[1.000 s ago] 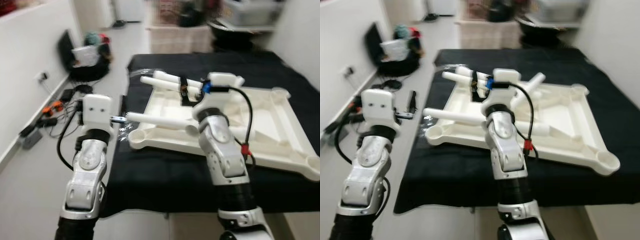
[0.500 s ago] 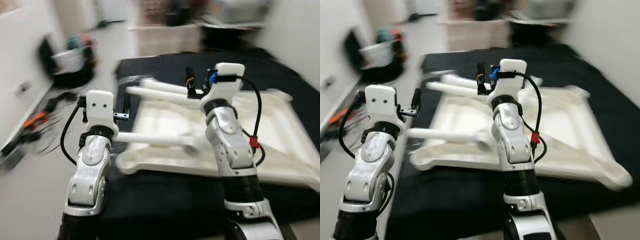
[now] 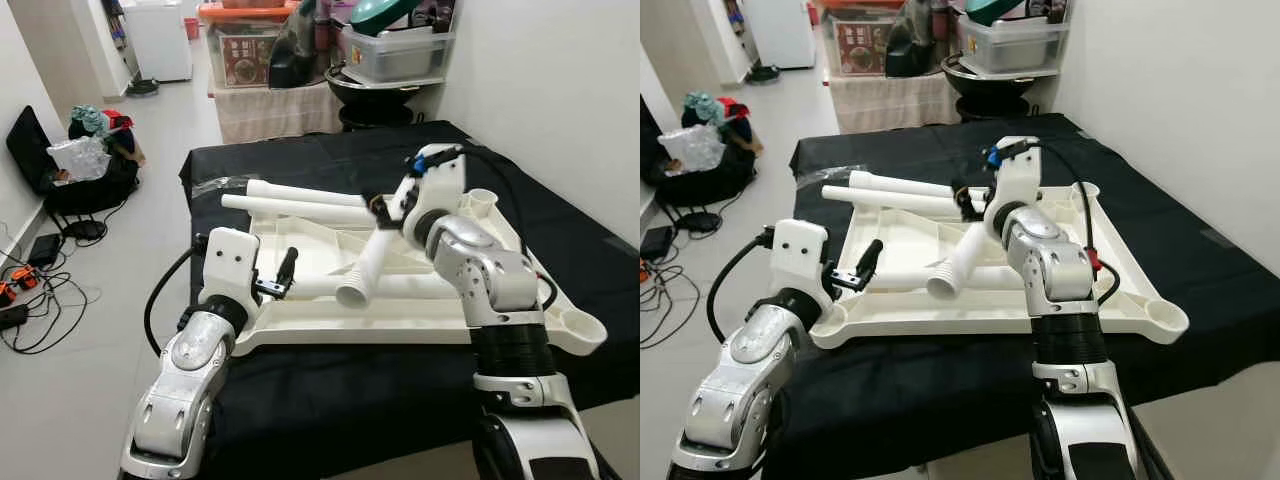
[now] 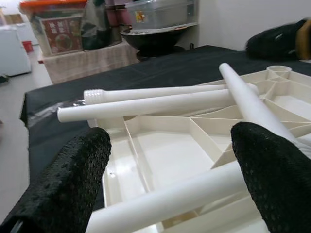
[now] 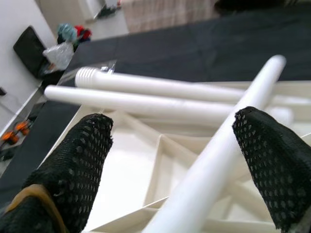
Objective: Building children table
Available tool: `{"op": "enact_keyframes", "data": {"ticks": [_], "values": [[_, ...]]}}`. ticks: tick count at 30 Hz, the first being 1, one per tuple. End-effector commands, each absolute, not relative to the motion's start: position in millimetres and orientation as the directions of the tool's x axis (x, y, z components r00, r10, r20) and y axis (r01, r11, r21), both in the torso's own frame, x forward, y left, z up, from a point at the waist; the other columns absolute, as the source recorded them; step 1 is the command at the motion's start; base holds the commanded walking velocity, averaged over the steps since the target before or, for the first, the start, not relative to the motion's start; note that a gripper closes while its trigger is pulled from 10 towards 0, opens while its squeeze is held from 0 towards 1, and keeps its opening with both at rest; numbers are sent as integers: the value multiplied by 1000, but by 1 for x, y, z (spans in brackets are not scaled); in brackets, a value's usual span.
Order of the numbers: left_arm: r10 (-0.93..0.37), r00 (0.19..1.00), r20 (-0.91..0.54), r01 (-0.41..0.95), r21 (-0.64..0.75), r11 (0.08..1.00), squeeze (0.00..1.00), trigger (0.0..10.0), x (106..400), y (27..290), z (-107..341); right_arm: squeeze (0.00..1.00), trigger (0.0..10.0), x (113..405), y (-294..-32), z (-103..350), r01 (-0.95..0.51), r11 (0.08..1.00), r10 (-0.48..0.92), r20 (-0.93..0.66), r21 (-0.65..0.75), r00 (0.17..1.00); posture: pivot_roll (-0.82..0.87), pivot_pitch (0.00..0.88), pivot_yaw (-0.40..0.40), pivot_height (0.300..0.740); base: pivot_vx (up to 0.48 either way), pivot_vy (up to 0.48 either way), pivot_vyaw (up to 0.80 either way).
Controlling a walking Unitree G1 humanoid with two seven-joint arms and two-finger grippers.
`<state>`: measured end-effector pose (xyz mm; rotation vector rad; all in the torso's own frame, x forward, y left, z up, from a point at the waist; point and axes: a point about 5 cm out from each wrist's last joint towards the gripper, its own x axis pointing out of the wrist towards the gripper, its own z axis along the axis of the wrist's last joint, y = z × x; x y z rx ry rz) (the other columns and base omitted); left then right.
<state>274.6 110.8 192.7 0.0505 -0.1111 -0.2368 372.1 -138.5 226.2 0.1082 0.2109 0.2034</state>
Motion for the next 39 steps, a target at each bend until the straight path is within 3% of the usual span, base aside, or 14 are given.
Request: {"op": "enact_keyframes", "data": {"ticks": [1,14,18,19,28,39], "values": [[-244,966,84,239,65,969,0,10000,273,111,190,0,10000,374,-135,229,-205,968,231,-196,145,953,55,0,-27,740,0,0,0],[-413,910,-48,414,20,910,0,10000,243,93,168,0,10000,385,-114,209,-222,966,254,-315,136,915,68,33,-47,740,0,0,0],[-458,885,-82,460,4,888,0,10000,234,86,163,0,10000,389,-115,205,-183,975,217,-374,125,902,64,52,-53,740,0,0,0],[-477,874,-91,478,-10,878,0,10000,228,82,162,0,10000,396,-125,211,-110,989,141,-386,101,912,61,63,-62,740,0,0,0],[-478,873,-98,479,-20,878,0,10000,224,78,161,0,10000,409,-138,225,-38,997,59,-385,61,921,57,66,-72,740,0,0,0],[-460,881,-113,461,-13,887,0,10000,220,79,161,0,10000,409,-119,220,-36,977,146,-533,212,833,57,66,-81,740,0,0,0]]}}
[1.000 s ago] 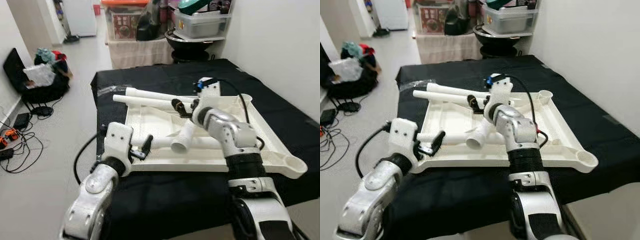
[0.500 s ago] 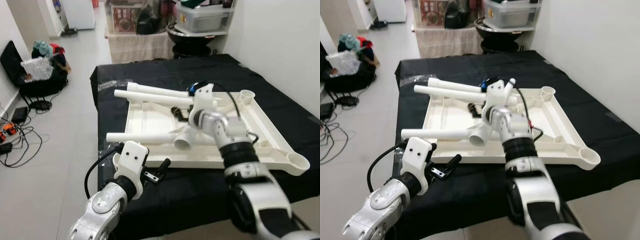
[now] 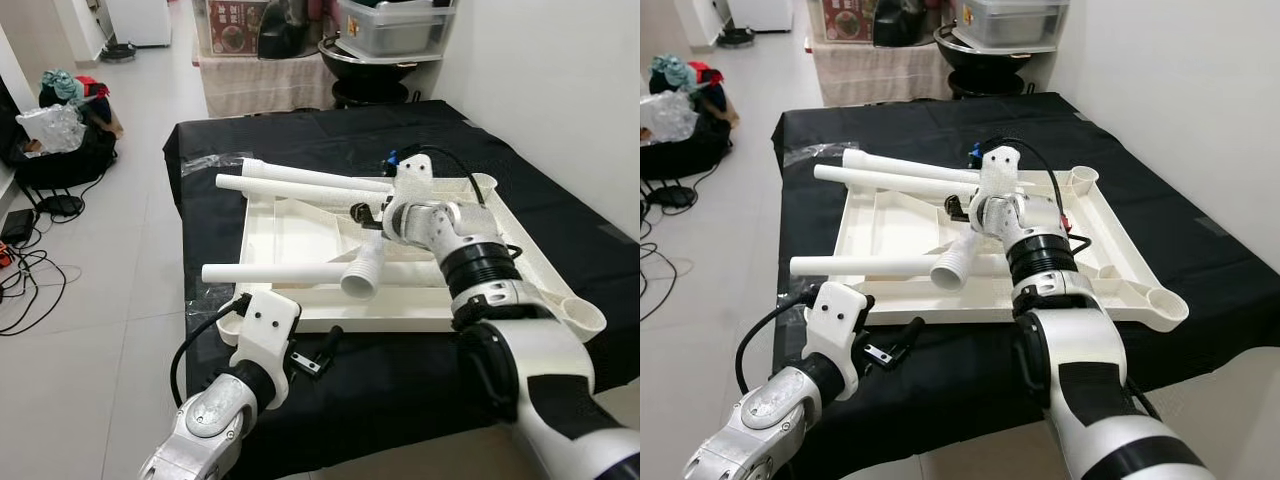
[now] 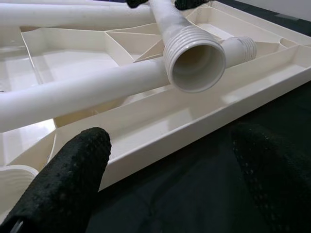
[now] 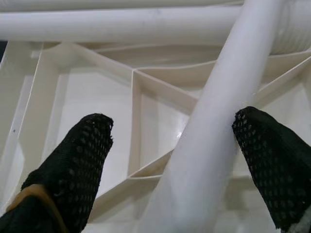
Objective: Building children table
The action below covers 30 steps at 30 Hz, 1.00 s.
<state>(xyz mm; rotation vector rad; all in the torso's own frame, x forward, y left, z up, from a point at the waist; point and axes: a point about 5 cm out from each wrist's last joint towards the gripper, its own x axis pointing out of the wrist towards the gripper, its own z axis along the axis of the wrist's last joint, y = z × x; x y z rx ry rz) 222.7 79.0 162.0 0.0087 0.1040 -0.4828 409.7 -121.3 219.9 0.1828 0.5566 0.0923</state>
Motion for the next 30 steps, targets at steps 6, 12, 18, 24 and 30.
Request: {"op": "enact_keyframes", "data": {"ticks": [6,12,18,24,30], "values": [[-447,887,-112,449,-12,893,0,10000,219,80,161,0,10000,408,-113,211,-32,978,147,-575,205,805,58,74,-82,740,0,0,0],[-437,893,-106,438,-21,899,0,10000,217,80,163,0,10000,407,-114,199,-27,988,115,-608,153,786,55,87,-86,740,0,0,0],[-438,893,-105,437,-32,899,0,10000,215,79,164,0,0,405,-113,191,-22,987,118,-628,158,769,50,102,-88,740,0,0,0],[-433,895,-105,432,-32,901,0,10000,215,79,164,0,0,405,-111,189,-30,988,119,-626,151,771,52,106,-90,740,0,0,0],[-424,899,-107,424,-28,905,0,10000,216,81,164,0,0,406,-110,191,-32,988,120,-618,151,777,52,104,-91,740,0,0,0]]}}
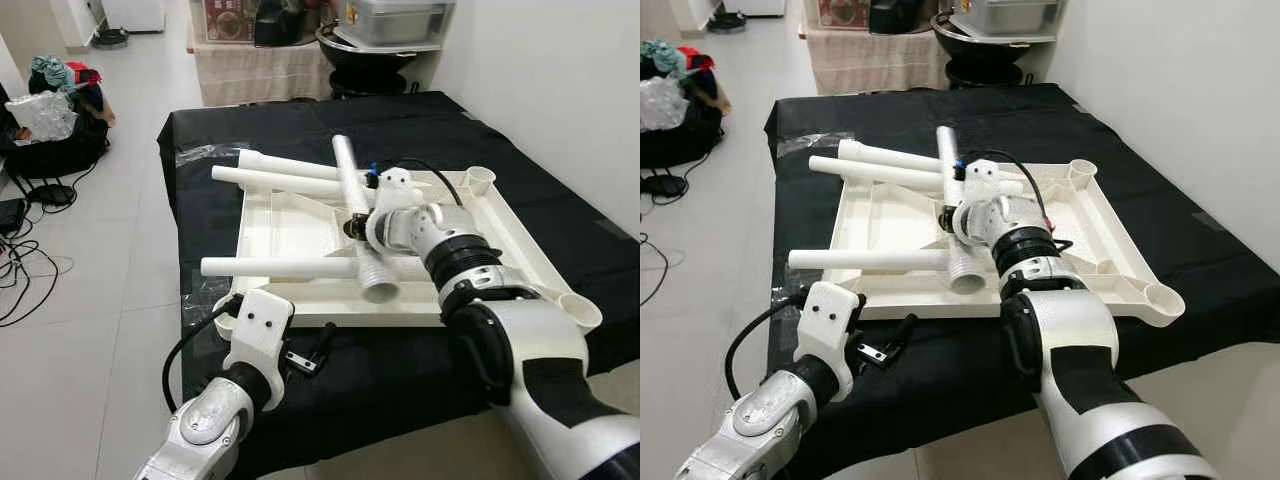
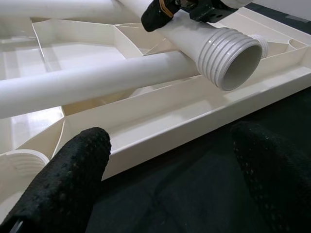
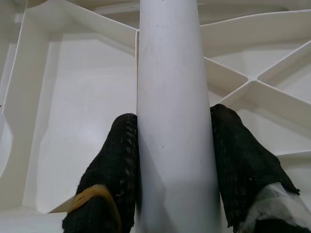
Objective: Building children table
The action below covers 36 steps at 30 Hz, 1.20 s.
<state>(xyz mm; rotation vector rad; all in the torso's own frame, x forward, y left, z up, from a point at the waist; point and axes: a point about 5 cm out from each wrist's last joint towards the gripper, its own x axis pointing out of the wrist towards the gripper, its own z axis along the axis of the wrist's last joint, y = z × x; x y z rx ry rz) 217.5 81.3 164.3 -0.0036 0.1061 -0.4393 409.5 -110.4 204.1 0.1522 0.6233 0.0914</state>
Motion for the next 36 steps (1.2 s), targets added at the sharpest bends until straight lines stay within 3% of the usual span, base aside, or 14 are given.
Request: {"op": "enact_keyframes", "data": {"ticks": [1,8,10,11,13,14,15,21,25,30,31,32,36], "values": [[-423,900,-107,423,-27,906,0,10000,216,81,164,0,0,406,-110,192,-33,988,120,-616,152,778,52,104,-91,740,0,0,0],[-418,902,-105,418,-24,908,0,10000,217,82,164,0,0,408,-109,195,-30,985,127,-596,169,793,53,102,-90,740,0,0,0],[-415,904,-101,415,-22,910,0,10000,218,82,165,0,0,416,-102,221,-77,960,198,-457,270,867,55,97,-89,740,0,0,0],[-415,904,-101,415,-22,910,0,10000,218,82,165,0,0,416,-102,221,-77,960,198,-457,270,867,55,97,-89,740,0,0,0],[-412,906,-95,412,-23,911,0,10000,219,83,167,0,0,423,-98,256,-150,935,240,-263,321,934,57,92,-86,740,0,0,0],[-412,906,-95,412,-23,911,0,10000,219,83,167,0,0,423,-98,256,-150,935,240,-263,321,934,57,92,-86,740,0,0,0],[-408,908,-89,408,-26,913,0,10000,221,84,168,0,0,425,-98,299,-222,896,269,-72,385,961,56,87,-82,740,0,0,0],[-404,911,-81,402,-44,915,0,10000,223,84,168,0,0,422,-105,336,-282,865,270,90,416,959,54,85,-78,740,0,0,0],[-365,929,-61,359,-86,929,0,10000,230,91,175,0,0,414,-112,357,-397,793,280,303,462,911,55,79,-77,740,0,0,0],[-376,926,-37,371,-93,924,0,10000,236,97,181,0,0,409,-111,349,-465,760,314,371,453,874,57,76,-75,740,0,0,0],[-404,914,-17,401,-98,911,212,10000,238,99,186,0,0,406,-108,338,-500,748,344,389,437,854,62,71,-68,740,0,0,0],[-441,898,-1,439,-90,894,1000,10000,240,101,192,0,0,401,-103,326,-539,729,378,409,422,831,62,71,-68,740,0,0,0],[-490,872,26,490,-60,869,1000,10000,245,105,201,0,0,387,-90,304,-614,696,448,444,372,776,63,69,-63,740,0,0,0]]}}
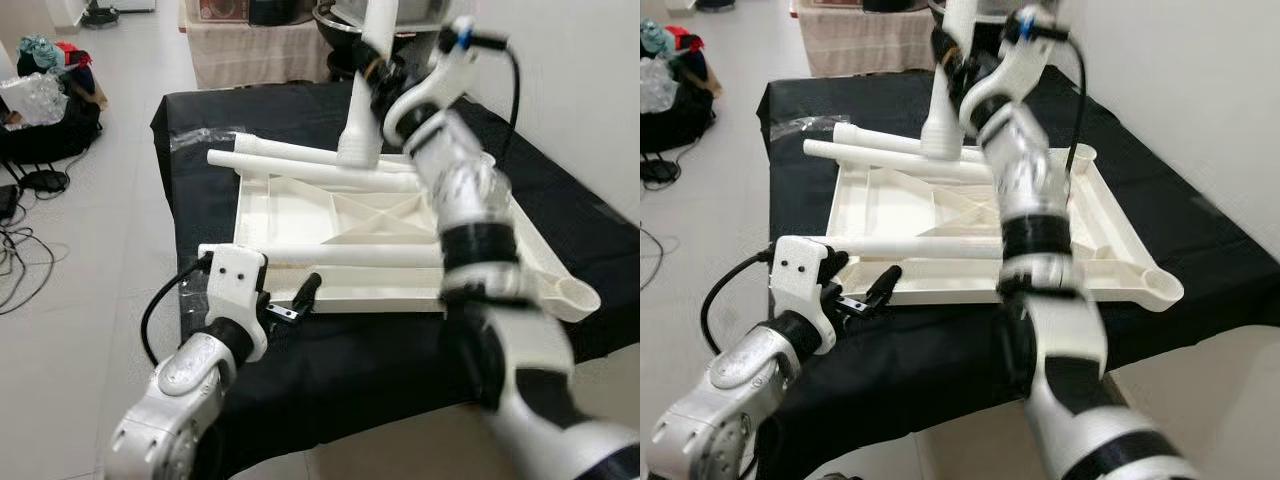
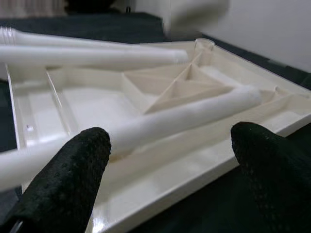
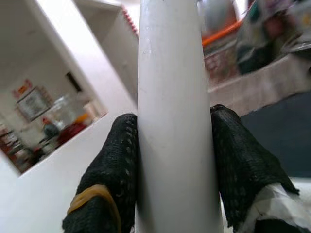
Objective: Building children table
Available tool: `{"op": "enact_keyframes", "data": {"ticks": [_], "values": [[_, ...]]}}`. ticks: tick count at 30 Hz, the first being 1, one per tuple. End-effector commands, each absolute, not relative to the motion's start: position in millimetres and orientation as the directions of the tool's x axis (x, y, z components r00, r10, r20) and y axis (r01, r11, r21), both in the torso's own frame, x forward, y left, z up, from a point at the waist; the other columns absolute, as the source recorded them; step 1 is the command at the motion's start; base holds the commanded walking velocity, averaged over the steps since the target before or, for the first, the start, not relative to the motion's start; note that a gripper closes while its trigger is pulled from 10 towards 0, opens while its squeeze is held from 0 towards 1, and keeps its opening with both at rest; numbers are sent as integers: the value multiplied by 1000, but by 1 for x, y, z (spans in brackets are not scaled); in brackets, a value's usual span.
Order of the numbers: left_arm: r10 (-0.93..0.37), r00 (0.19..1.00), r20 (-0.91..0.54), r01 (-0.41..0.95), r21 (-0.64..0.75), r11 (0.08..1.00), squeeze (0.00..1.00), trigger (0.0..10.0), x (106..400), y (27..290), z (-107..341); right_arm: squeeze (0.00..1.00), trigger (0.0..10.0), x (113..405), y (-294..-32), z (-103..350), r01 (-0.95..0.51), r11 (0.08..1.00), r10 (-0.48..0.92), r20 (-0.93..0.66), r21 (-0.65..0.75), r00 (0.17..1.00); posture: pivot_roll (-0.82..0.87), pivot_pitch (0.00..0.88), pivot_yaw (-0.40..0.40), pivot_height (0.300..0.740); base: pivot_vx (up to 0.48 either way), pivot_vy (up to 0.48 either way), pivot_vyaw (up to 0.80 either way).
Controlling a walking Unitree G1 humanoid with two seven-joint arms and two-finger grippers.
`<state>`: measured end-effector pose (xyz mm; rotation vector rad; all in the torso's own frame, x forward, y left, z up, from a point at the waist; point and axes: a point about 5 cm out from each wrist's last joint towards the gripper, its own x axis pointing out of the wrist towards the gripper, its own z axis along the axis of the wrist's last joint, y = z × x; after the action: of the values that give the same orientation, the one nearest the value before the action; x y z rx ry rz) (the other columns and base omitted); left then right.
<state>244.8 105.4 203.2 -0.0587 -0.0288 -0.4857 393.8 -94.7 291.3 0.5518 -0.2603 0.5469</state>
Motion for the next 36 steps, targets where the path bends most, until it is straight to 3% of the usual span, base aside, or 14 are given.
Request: {"op": "enact_keyframes", "data": {"ticks": [1,5,6,17,21,26,36], "values": [[-482,876,22,482,-38,875,1000,10000,249,107,202,0,0,382,-84,296,-633,688,467,450,356,761,62,66,-59,740,0,0,0],[-449,894,7,449,8,894,1000,10000,258,111,203,0,0,370,-75,285,-667,663,495,470,340,731,63,64,-59,740,0,0,0],[-452,892,10,452,38,891,0,10000,261,111,205,0,0,365,-73,282,-680,653,503,480,333,718,60,62,-57,740,0,0,0],[-395,919,13,395,23,919,0,10000,275,115,209,0,0,338,-61,283,-745,600,542,536,291,647,58,62,-49,740,0,0,0],[-579,815,25,579,-43,814,0,10000,264,93,213,0,0,335,-59,280,-742,611,547,530,278,648,54,60,-49,740,0,0,0],[-671,742,15,670,-50,740,0,10000,253,79,212,0,0,333,-58,278,-739,613,546,527,280,652,56,58,-49,740,0,0,0],[-505,862,52,506,-21,862,0,10000,274,95,214,0,0,322,-54,271,-748,605,555,529,274,642,52,53,-47,740,0,0,0]]}}
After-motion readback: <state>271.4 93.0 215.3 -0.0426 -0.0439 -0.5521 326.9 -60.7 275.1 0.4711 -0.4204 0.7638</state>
